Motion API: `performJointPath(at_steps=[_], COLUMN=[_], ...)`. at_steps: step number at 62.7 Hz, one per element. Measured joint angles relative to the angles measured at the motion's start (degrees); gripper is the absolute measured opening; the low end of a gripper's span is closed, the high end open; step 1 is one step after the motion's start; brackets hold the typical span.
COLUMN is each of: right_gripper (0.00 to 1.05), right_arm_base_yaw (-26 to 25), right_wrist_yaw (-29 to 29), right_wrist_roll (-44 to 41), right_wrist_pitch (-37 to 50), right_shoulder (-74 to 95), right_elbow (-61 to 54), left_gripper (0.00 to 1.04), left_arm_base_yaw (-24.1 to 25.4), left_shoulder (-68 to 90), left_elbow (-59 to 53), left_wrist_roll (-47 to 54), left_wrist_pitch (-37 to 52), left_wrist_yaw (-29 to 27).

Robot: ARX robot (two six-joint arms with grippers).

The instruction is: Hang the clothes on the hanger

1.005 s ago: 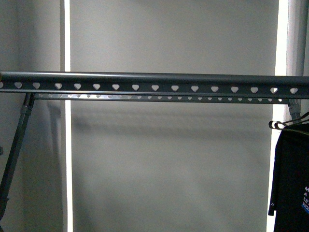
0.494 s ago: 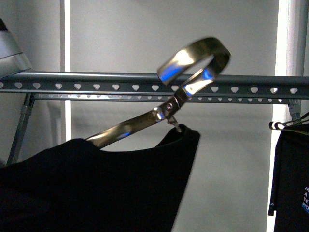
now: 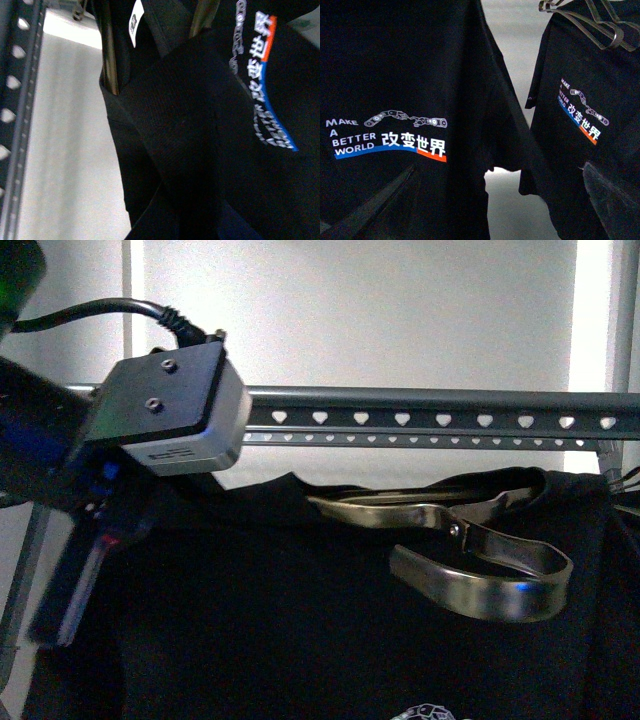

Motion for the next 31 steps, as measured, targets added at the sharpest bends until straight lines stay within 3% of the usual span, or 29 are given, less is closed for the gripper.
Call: performJointPath(at_steps=[21,22,25,27,31], right_gripper=[0.97,0.97,0.97,0.97,0.97], right_arm_base_yaw=[-0.6,-1.2,-7.6,-11.5,-16.1], right_wrist_yaw=[-1.7,-3.4,-19.8,-26.7,-32.9], right_wrist_roll=[0.6,1.0,4.4,5.1,5.1], right_wrist_pitch=[-0.6,-1.4,-3.1,-1.3,2.4], right_shoulder=[0.5,0.9,6.9,11.1,16.3], right_elbow=[0.2,0.5,2.9,4.4,6.5], left_gripper=[0.04,0.04,0.04,0.04,0.04], left_arm_base_yaw=[-0.3,-0.3,-0.2,-0.2,-0.3], left_shoulder=[1.5,1.5,1.5,1.5,1.5], left_elbow=[0.7,0.7,0.7,0.7,0.7], left_wrist_roll=[2.4,2.4,2.4,2.4,2.5], left_wrist_pitch=[1.9,1.9,1.9,1.9,1.9], left_wrist_yaw=[-0.2,-0.2,-0.3,-0.4,-0.3])
